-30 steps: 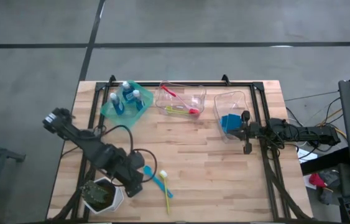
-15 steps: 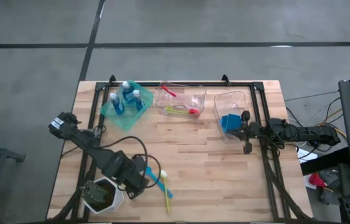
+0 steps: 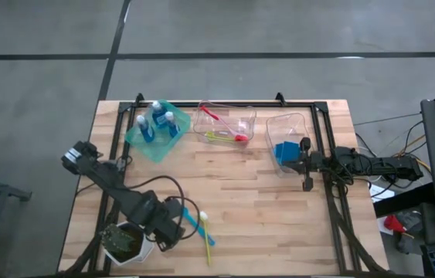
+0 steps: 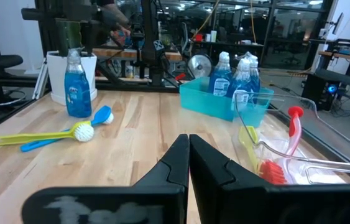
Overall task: Pick & Place Kitchen Sink Supplies
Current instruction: Put the transparent soap dispenser in the green bin, then put the green dish brush in the left transparent bin
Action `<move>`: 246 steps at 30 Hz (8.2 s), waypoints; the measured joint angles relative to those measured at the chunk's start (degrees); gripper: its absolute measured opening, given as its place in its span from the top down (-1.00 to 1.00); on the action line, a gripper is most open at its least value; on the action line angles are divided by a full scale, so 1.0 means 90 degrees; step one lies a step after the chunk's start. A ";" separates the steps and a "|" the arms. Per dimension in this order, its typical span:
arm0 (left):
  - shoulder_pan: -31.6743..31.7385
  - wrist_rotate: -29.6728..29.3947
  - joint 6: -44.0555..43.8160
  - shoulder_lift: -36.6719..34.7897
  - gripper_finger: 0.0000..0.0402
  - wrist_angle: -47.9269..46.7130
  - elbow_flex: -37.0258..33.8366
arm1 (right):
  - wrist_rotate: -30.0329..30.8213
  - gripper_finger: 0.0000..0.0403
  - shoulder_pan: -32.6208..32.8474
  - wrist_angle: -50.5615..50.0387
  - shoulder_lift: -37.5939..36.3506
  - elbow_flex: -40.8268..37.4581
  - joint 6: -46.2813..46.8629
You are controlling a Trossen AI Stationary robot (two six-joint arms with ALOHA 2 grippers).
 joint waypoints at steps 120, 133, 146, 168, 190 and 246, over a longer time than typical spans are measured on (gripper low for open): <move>0.7665 -0.0972 0.6685 -0.1969 0.38 -0.1063 -0.0664 | -0.0001 0.96 0.0000 0.0001 0.0002 0.0000 0.0000; 0.7672 -0.0978 0.6905 -0.1969 0.37 -0.0262 -0.1764 | -0.0002 0.96 -0.0001 0.0001 0.0002 0.0000 0.0000; 0.7677 -0.1024 0.6928 -0.1971 0.33 0.0132 -0.1921 | 0.0000 0.96 -0.0001 0.0001 0.0002 0.0000 0.0000; 0.7672 -0.1168 0.6909 -0.1969 0.30 0.0399 -0.2190 | 0.0000 0.96 0.0001 0.0001 0.0002 -0.0002 0.0000; 0.7583 -0.1072 0.6796 -0.2034 -0.10 -0.0507 -0.1039 | 0.0000 0.96 0.0001 0.0000 0.0002 0.0000 0.0000; 0.1303 -0.0652 0.7600 0.1023 -0.10 0.3712 -0.0418 | 0.0000 0.96 -0.0001 0.0001 0.0002 0.0000 0.0000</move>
